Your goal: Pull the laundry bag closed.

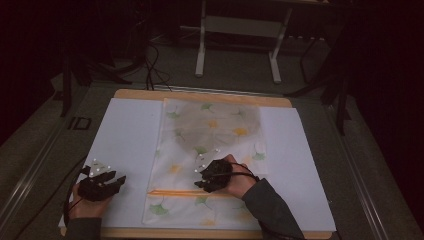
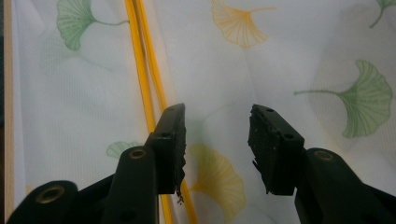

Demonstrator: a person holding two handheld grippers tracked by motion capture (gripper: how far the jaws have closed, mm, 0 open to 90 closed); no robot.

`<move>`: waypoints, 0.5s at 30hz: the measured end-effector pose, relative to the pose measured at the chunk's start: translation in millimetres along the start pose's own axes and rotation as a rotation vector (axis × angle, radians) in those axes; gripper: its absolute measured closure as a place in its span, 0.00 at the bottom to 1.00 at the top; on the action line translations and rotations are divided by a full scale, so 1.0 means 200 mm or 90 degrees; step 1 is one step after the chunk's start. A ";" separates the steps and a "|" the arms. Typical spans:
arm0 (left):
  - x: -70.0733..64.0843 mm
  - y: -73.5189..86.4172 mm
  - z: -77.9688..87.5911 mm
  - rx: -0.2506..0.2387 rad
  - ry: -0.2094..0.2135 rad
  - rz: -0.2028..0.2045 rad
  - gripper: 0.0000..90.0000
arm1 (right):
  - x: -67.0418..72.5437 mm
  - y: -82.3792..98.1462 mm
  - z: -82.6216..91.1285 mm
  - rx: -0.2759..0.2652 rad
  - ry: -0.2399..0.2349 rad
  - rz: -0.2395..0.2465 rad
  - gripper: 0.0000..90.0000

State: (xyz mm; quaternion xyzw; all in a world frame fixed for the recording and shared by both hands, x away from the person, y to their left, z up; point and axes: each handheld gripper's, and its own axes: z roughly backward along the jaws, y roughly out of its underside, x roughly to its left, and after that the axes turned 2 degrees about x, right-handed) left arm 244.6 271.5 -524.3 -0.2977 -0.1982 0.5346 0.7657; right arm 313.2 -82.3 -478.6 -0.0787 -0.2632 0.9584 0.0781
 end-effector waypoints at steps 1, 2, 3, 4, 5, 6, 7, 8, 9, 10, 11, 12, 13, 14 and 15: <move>0.00 0.00 0.00 0.000 0.001 0.000 0.63 | 0.00 -0.01 0.00 0.001 -0.001 -0.001 0.62; 0.00 0.00 0.00 -0.001 0.001 0.000 0.63 | 0.00 -0.02 0.00 0.001 -0.002 0.003 0.62; 0.00 0.00 0.00 -0.001 0.002 0.001 0.64 | 0.00 -0.02 -0.01 -0.001 -0.003 0.003 0.62; 0.00 0.00 0.00 -0.002 0.002 0.001 0.64 | 0.00 -0.03 -0.01 -0.001 -0.005 0.005 0.62; 0.00 0.00 0.00 0.000 0.002 -0.002 0.64 | 0.00 -0.03 -0.01 0.000 -0.005 0.006 0.62; 0.00 0.00 0.00 0.000 0.003 -0.001 0.64 | 0.00 -0.04 -0.02 -0.003 -0.006 0.006 0.62; 0.00 0.00 0.00 0.000 0.003 -0.002 0.64 | 0.00 -0.05 -0.02 -0.001 -0.007 0.007 0.62; 0.00 0.00 0.00 0.000 0.004 -0.002 0.64 | 0.00 -0.05 -0.02 0.000 -0.007 0.009 0.62; 0.00 0.00 0.00 0.000 0.004 -0.002 0.65 | 0.00 -0.06 -0.02 -0.001 -0.008 0.008 0.62; 0.00 0.00 0.00 0.001 0.005 -0.002 0.65 | 0.00 -0.06 -0.03 -0.001 -0.010 0.010 0.62; 0.00 0.00 0.00 0.001 0.006 -0.003 0.65 | 0.00 -0.07 -0.03 -0.001 -0.011 0.012 0.62; 0.00 0.00 -0.01 0.002 0.006 -0.004 0.65 | 0.00 -0.08 -0.04 0.000 -0.012 0.013 0.62; 0.00 0.00 -0.01 0.003 0.008 -0.004 0.66 | 0.00 -0.08 -0.04 0.000 -0.013 0.014 0.62; 0.00 0.00 -0.01 0.004 0.008 -0.004 0.66 | 0.01 -0.09 -0.05 0.000 -0.014 0.014 0.62; 0.00 0.00 -0.01 0.004 0.008 -0.004 0.66 | 0.01 -0.10 -0.06 0.000 -0.016 0.018 0.62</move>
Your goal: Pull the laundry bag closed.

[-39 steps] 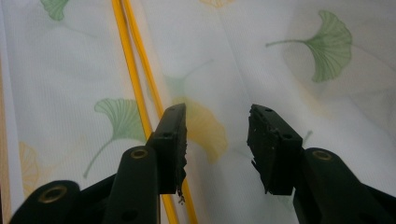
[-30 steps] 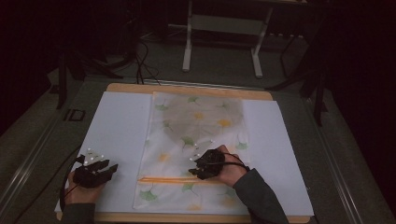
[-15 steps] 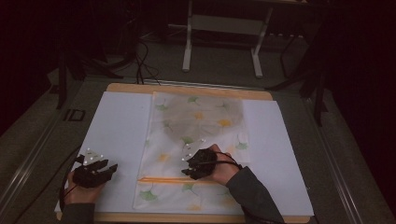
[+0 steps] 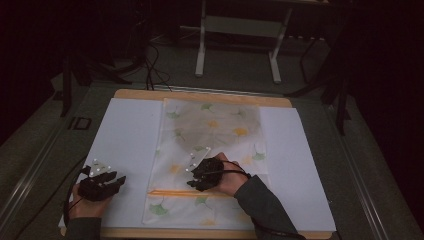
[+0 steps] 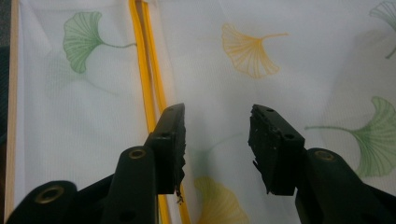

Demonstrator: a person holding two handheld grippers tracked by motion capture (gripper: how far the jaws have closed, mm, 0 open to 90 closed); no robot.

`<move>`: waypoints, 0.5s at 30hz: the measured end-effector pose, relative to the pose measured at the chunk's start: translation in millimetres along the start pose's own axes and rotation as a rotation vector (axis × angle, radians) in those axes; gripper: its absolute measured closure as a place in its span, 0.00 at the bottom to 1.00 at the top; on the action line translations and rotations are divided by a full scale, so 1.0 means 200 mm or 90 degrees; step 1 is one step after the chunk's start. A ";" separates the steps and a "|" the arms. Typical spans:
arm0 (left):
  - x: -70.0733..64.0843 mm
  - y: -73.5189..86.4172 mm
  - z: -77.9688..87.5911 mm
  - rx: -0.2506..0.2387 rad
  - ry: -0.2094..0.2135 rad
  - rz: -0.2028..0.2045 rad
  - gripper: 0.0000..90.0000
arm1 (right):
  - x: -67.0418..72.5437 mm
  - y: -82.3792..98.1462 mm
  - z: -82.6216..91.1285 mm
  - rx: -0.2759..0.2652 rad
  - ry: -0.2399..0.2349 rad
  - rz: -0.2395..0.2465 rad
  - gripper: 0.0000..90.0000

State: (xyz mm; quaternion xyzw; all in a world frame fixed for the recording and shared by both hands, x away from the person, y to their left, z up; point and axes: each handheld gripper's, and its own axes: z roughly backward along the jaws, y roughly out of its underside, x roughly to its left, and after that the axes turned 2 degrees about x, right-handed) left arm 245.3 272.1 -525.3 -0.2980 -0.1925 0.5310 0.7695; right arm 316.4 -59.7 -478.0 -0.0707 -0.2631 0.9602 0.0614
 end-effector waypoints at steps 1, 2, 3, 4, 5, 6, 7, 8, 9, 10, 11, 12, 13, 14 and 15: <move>0.00 0.00 0.00 0.000 0.000 0.000 0.66 | 0.00 0.00 0.00 0.000 0.000 0.000 0.62; 0.00 0.00 0.00 -0.001 -0.002 0.001 0.66 | 0.00 0.00 0.00 0.001 0.000 0.001 0.62; 0.00 0.00 0.00 -0.002 -0.002 0.002 0.66 | 0.00 -0.01 -0.01 0.000 -0.002 0.002 0.62; 0.00 0.00 0.01 -0.002 -0.002 0.003 0.66 | 0.00 -0.02 -0.01 0.000 -0.003 0.004 0.62; 0.00 0.00 0.01 -0.002 -0.001 0.004 0.66 | 0.00 -0.02 -0.01 0.001 -0.004 0.004 0.62; 0.01 0.00 0.01 -0.001 -0.001 0.004 0.66 | 0.00 -0.03 -0.02 0.000 -0.004 0.006 0.62; 0.01 0.00 0.01 0.000 -0.001 0.005 0.66 | 0.00 -0.03 -0.02 0.000 -0.005 0.006 0.62; 0.01 0.00 0.01 -0.001 -0.002 0.005 0.66 | 0.00 -0.04 -0.02 0.001 -0.005 0.006 0.62; 0.01 0.00 0.01 -0.002 -0.003 0.006 0.66 | 0.00 -0.04 -0.03 0.001 -0.006 0.009 0.62; 0.01 0.00 0.01 -0.002 -0.003 0.007 0.67 | 0.00 -0.05 -0.03 0.000 -0.007 0.006 0.62; 0.01 0.00 0.01 -0.002 -0.003 0.007 0.67 | 0.00 -0.05 -0.04 0.000 -0.008 0.008 0.62; 0.01 0.00 0.01 -0.003 -0.003 0.008 0.67 | 0.00 -0.05 -0.04 0.002 -0.009 0.010 0.62; 0.01 0.00 0.01 -0.003 -0.004 0.008 0.67 | 0.00 -0.06 -0.04 0.002 -0.011 0.010 0.62; 0.01 0.00 0.01 -0.003 -0.004 0.008 0.66 | 0.01 -0.06 -0.05 0.002 -0.011 0.009 0.62; 0.01 0.00 0.01 -0.004 -0.005 0.008 0.66 | 0.01 -0.06 -0.05 0.000 -0.012 0.012 0.62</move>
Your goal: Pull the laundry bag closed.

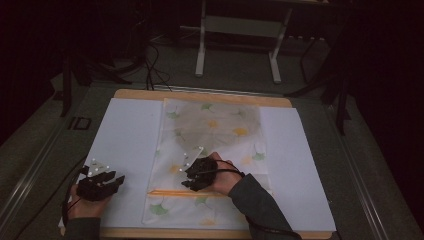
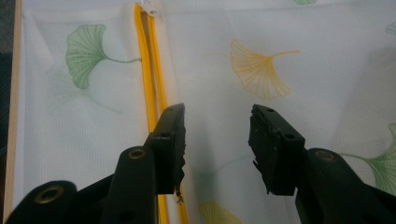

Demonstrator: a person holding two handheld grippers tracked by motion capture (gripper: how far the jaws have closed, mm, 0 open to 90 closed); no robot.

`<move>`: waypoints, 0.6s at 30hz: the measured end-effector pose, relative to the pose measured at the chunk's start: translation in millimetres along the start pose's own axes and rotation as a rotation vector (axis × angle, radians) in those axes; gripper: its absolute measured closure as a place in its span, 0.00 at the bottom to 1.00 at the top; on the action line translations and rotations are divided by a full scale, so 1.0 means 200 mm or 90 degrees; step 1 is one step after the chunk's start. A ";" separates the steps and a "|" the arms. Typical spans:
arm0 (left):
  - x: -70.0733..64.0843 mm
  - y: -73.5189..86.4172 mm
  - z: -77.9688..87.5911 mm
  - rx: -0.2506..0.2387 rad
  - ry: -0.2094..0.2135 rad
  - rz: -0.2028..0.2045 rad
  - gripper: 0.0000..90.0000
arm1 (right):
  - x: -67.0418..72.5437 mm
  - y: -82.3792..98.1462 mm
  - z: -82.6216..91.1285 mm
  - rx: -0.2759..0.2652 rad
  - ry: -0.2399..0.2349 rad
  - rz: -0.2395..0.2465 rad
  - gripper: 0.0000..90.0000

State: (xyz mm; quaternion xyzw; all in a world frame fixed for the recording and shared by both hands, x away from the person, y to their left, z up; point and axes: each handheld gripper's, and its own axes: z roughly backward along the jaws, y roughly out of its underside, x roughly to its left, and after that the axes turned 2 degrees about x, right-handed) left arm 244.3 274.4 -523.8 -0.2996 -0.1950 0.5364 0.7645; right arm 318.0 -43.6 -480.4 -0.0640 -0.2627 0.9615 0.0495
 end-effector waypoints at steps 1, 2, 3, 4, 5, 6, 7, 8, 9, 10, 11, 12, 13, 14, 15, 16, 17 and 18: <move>0.00 0.00 0.00 -0.001 0.000 0.000 0.66 | 0.00 0.00 0.00 0.001 -0.002 0.001 0.62; 0.00 0.00 0.00 -0.001 0.001 -0.001 0.66 | 0.00 -0.01 0.00 0.003 -0.002 -0.001 0.62; 0.00 0.00 0.00 0.001 0.002 -0.001 0.66 | 0.00 -0.01 -0.01 0.002 -0.004 0.002 0.62; 0.00 0.00 0.00 0.001 0.002 -0.001 0.66 | 0.00 -0.02 -0.01 0.003 -0.004 0.004 0.62; 0.00 0.00 0.00 0.002 0.002 -0.001 0.66 | 0.00 -0.03 -0.02 0.005 -0.005 0.005 0.62; 0.00 0.00 0.00 0.002 0.002 -0.001 0.66 | 0.00 -0.03 -0.02 0.005 -0.005 0.005 0.62; 0.00 0.00 0.00 0.002 0.002 -0.002 0.66 | 0.00 -0.03 -0.02 0.004 -0.007 0.005 0.62; 0.00 0.00 0.00 0.002 0.002 -0.002 0.66 | 0.00 -0.03 -0.03 0.005 -0.008 0.007 0.62; 0.00 0.00 0.00 0.003 0.002 -0.003 0.66 | 0.01 -0.04 -0.03 0.007 -0.009 0.008 0.62; 0.00 0.00 0.00 0.003 0.002 -0.002 0.66 | 0.01 -0.04 -0.03 0.007 -0.010 0.011 0.62; 0.00 0.00 0.00 0.003 0.003 -0.003 0.66 | 0.01 -0.04 -0.03 0.007 -0.011 0.010 0.62; 0.00 0.00 0.00 0.003 0.003 -0.003 0.66 | 0.01 -0.05 -0.04 0.006 -0.012 0.014 0.62; 0.00 0.00 0.00 0.004 0.004 -0.005 0.66 | 0.01 -0.05 -0.05 0.006 -0.014 0.015 0.62; 0.00 0.00 0.00 0.003 0.004 -0.005 0.66 | 0.01 -0.05 -0.05 0.006 -0.014 0.015 0.62; 0.00 0.00 0.00 0.003 0.004 -0.007 0.66 | 0.01 -0.05 -0.05 0.006 -0.014 0.015 0.62; 0.00 0.00 0.00 0.004 0.003 -0.008 0.67 | 0.02 -0.06 -0.05 0.006 -0.016 0.015 0.62; 0.00 0.00 0.00 0.003 0.003 -0.008 0.67 | 0.02 -0.06 -0.06 0.005 -0.017 0.016 0.62; 0.00 0.00 0.00 0.003 0.003 -0.008 0.67 | 0.02 -0.06 -0.06 0.006 -0.016 0.019 0.62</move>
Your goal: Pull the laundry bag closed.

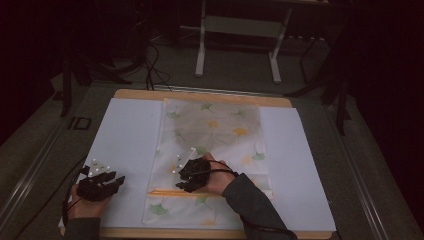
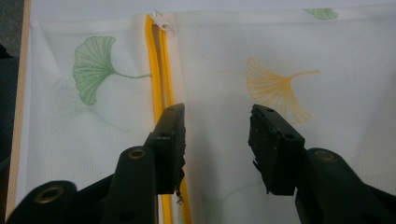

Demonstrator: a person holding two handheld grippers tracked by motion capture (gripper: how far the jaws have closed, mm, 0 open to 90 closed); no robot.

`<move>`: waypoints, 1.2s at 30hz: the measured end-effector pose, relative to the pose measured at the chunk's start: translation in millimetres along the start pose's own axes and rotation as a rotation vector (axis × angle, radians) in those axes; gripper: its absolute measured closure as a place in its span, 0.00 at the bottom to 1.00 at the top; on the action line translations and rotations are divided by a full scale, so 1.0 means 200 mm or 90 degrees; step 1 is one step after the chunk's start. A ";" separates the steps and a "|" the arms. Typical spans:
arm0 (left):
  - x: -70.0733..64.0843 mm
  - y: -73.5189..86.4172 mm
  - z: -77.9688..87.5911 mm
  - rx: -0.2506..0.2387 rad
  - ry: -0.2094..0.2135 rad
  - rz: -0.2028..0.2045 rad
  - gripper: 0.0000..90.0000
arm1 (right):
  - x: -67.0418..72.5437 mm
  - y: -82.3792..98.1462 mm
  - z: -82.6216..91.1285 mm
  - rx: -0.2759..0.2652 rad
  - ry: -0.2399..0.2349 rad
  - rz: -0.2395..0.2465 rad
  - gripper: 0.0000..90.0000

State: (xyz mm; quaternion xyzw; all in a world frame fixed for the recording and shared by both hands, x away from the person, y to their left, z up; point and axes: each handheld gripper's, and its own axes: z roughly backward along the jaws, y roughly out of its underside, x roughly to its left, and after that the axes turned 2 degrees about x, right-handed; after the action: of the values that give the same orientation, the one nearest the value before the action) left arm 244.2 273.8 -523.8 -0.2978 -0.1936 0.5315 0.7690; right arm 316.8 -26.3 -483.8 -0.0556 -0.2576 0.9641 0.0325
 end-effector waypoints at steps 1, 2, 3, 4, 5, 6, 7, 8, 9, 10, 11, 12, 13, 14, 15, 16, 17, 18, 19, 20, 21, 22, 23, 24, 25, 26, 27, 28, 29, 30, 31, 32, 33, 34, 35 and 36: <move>0.00 0.00 0.00 0.000 0.000 0.001 0.67 | 0.00 0.00 0.00 0.000 -0.002 0.000 0.62; 0.00 0.00 0.00 0.000 -0.001 0.000 0.66 | 0.00 -0.01 0.00 0.000 -0.001 0.001 0.62; 0.00 0.00 0.00 -0.001 -0.001 0.001 0.66 | 0.00 -0.01 0.00 0.000 -0.001 0.003 0.62; 0.00 0.00 0.00 -0.001 -0.002 0.001 0.66 | 0.01 -0.02 -0.01 -0.001 -0.001 0.003 0.62; 0.00 0.00 0.00 -0.002 -0.002 0.001 0.66 | 0.01 -0.02 -0.01 -0.002 -0.003 0.003 0.62; 0.00 0.00 0.00 -0.001 -0.002 0.001 0.66 | 0.01 -0.02 -0.01 -0.002 -0.005 0.004 0.62; 0.00 0.00 0.00 -0.002 -0.003 0.001 0.66 | 0.01 -0.03 -0.01 -0.003 -0.004 0.005 0.62; 0.00 0.00 0.00 -0.001 -0.002 0.000 0.66 | 0.01 -0.03 -0.01 -0.004 -0.006 0.005 0.62; 0.00 0.00 0.00 -0.002 -0.002 0.001 0.66 | 0.01 -0.04 -0.02 -0.004 -0.007 0.007 0.62; 0.00 0.00 0.00 -0.002 -0.002 0.001 0.66 | 0.01 -0.04 -0.02 -0.004 -0.007 0.007 0.62; 0.00 0.00 0.00 -0.002 -0.002 0.001 0.66 | 0.02 -0.04 -0.02 -0.005 -0.007 0.007 0.62; 0.00 0.00 0.00 -0.002 -0.001 0.000 0.66 | 0.02 -0.04 -0.03 -0.005 -0.010 0.008 0.62; 0.00 0.00 0.00 -0.002 -0.001 0.000 0.66 | 0.02 -0.04 -0.03 -0.005 -0.010 0.008 0.62; 0.00 0.00 0.00 -0.002 -0.001 0.000 0.66 | 0.02 -0.05 -0.03 -0.005 -0.012 0.009 0.62; 0.00 0.00 0.01 -0.002 -0.001 0.000 0.66 | 0.02 -0.05 -0.04 -0.005 -0.013 0.010 0.61; 0.00 0.00 0.01 -0.002 -0.001 0.000 0.66 | 0.03 -0.06 -0.04 -0.007 -0.014 0.010 0.61; 0.01 0.00 0.01 -0.002 -0.001 0.000 0.66 | 0.03 -0.06 -0.04 -0.006 -0.015 0.011 0.61; 0.01 0.00 0.01 -0.002 -0.001 0.000 0.66 | 0.03 -0.06 -0.04 -0.007 -0.017 0.012 0.61; 0.01 0.00 0.01 -0.002 -0.001 0.000 0.66 | 0.03 -0.06 -0.04 -0.007 -0.017 0.012 0.61; 0.01 0.00 0.00 -0.002 -0.001 0.000 0.66 | 0.03 -0.06 -0.05 -0.008 -0.017 0.012 0.61; 0.00 0.00 0.00 -0.002 -0.001 0.000 0.66 | 0.03 -0.07 -0.05 -0.009 -0.018 0.015 0.61; 0.00 0.00 0.00 -0.002 -0.001 0.000 0.66 | 0.03 -0.07 -0.05 -0.010 -0.018 0.017 0.62; 0.00 0.00 0.00 -0.002 -0.001 0.000 0.66 | 0.03 -0.07 -0.05 -0.010 -0.018 0.017 0.62; 0.00 0.00 0.00 -0.002 -0.001 0.000 0.66 | 0.03 -0.07 -0.05 -0.010 -0.018 0.017 0.62; 0.00 0.00 0.00 -0.002 -0.001 0.000 0.66 | 0.04 -0.09 -0.06 -0.009 -0.023 0.024 0.64; 0.00 0.00 0.00 -0.002 -0.001 0.000 0.66 | 0.05 -0.09 -0.07 -0.009 -0.025 0.025 0.65; 0.00 0.00 0.00 -0.002 -0.001 0.000 0.66 | 0.05 -0.10 -0.07 -0.009 -0.026 0.026 0.65; 0.00 0.00 0.00 -0.002 -0.001 0.000 0.66 | 0.05 -0.11 -0.08 -0.010 -0.028 0.031 0.65; 0.00 0.00 0.00 -0.002 -0.001 0.000 0.66 | 0.05 -0.11 -0.08 -0.010 -0.028 0.031 0.65; 0.00 0.00 0.00 -0.002 -0.001 0.000 0.66 | 0.06 -0.11 -0.08 -0.009 -0.030 0.034 0.65; 0.01 0.00 0.00 -0.002 -0.001 -0.001 0.66 | 0.06 -0.13 -0.09 -0.011 -0.033 0.035 0.66; 0.01 0.00 0.01 -0.002 -0.001 -0.001 0.66 | 0.07 -0.14 -0.09 -0.011 -0.033 0.038 0.66; 0.01 0.00 0.01 -0.002 -0.001 -0.001 0.66 | 0.07 -0.14 -0.09 -0.013 -0.035 0.041 0.66; 0.01 0.00 0.01 -0.002 -0.001 -0.001 0.66 | 0.07 -0.15 -0.10 -0.013 -0.035 0.042 0.67; 0.01 0.00 0.01 -0.002 -0.001 -0.001 0.66 | 0.07 -0.15 -0.10 -0.013 -0.035 0.042 0.67; 0.01 0.00 0.01 -0.002 -0.001 -0.001 0.66 | 0.07 -0.16 -0.10 -0.012 -0.036 0.045 0.67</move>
State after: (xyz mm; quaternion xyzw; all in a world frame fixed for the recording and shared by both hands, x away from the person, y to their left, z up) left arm 243.3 275.6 -523.3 -0.2982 -0.1954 0.5309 0.7688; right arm 305.5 12.2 -486.6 -0.0372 -0.2651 0.9635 -0.0091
